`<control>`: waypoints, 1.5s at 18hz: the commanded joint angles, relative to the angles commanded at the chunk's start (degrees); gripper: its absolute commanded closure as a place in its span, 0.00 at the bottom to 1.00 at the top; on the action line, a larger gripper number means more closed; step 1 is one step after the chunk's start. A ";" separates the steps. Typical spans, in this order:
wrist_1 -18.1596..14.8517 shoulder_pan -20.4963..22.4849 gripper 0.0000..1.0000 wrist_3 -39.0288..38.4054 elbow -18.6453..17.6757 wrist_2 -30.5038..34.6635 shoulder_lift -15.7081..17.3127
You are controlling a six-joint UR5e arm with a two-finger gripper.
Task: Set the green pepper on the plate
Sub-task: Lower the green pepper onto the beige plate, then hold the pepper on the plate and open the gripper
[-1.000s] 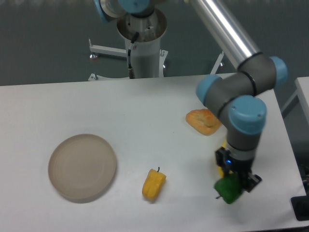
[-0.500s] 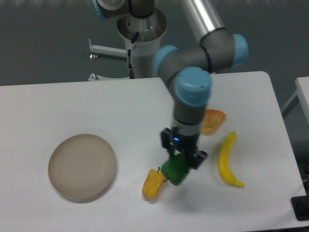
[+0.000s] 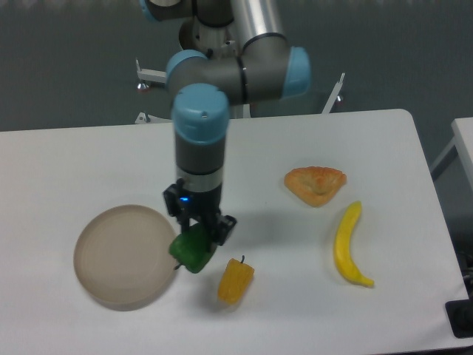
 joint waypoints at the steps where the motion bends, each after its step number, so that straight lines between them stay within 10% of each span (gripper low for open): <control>1: 0.27 -0.53 0.64 0.09 -0.79 -0.18 0.00; 8: 0.27 -2.82 0.64 -10.54 -4.40 -3.96 -0.44; 27: 0.53 -5.90 0.62 -10.11 -5.28 -4.05 -3.78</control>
